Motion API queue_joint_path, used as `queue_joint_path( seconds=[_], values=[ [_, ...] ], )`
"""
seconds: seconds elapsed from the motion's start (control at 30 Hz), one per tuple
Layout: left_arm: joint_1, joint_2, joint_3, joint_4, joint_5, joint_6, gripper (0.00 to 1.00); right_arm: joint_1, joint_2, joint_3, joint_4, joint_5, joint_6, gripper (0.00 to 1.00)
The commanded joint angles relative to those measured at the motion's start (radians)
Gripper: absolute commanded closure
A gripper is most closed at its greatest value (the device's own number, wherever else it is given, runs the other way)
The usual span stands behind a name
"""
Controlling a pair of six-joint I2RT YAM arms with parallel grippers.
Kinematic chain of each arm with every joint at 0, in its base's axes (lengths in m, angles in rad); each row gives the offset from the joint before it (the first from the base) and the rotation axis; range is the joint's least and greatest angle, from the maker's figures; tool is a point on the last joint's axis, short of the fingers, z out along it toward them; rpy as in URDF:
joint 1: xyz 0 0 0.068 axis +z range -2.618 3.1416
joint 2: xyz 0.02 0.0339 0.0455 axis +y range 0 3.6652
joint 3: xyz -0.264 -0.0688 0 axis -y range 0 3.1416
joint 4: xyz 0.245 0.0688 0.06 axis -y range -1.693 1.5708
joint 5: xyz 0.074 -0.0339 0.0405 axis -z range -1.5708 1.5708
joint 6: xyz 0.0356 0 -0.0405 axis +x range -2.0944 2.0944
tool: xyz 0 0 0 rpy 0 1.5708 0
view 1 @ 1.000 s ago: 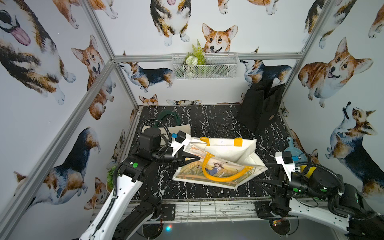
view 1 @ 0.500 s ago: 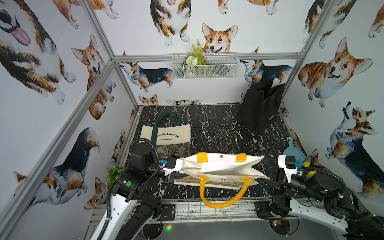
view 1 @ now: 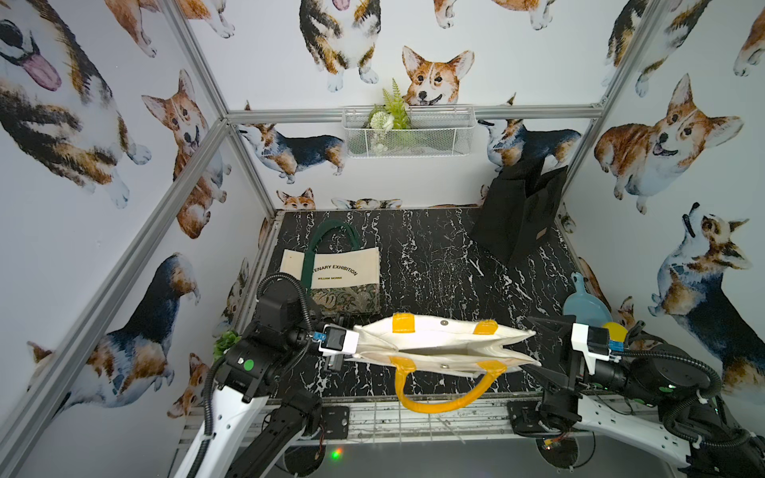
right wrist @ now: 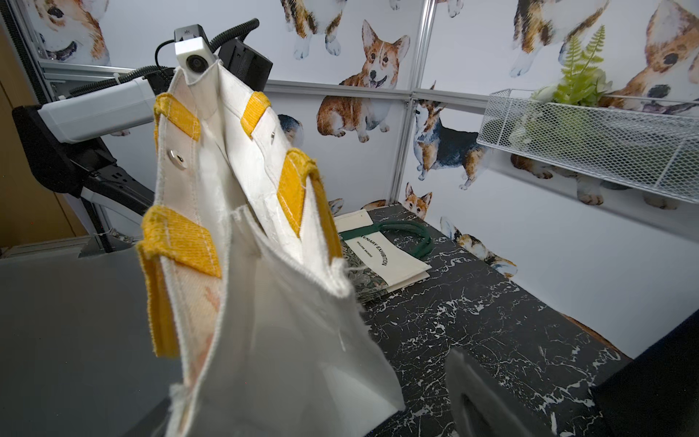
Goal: Put away the canvas bag
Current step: Press the canvas bag at the center of the board.
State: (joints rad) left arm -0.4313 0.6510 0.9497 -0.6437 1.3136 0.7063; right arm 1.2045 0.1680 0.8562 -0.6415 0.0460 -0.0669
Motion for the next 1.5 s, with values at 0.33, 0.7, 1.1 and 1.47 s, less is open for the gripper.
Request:
queue_joint_path(
  seconds=[0.33,0.7,1.1,1.47],
  values=[
    [-0.029,0.047,0.026,0.195,0.153,-0.237,1.00,0.001,0.122,0.004,0.106,-0.188,-0.077,0.15],
    [-0.029,0.111,0.034,0.359,0.054,-0.537,1.00,0.001,0.097,-0.014,0.093,-0.230,0.118,0.96],
    [-0.029,0.172,0.013,0.406,-0.394,-0.887,0.93,0.001,0.265,0.144,-0.078,0.074,0.406,1.00],
    [-0.023,0.367,0.184,0.037,-1.040,-0.936,0.79,0.001,0.418,0.291,-0.146,0.178,0.544,1.00]
  ],
)
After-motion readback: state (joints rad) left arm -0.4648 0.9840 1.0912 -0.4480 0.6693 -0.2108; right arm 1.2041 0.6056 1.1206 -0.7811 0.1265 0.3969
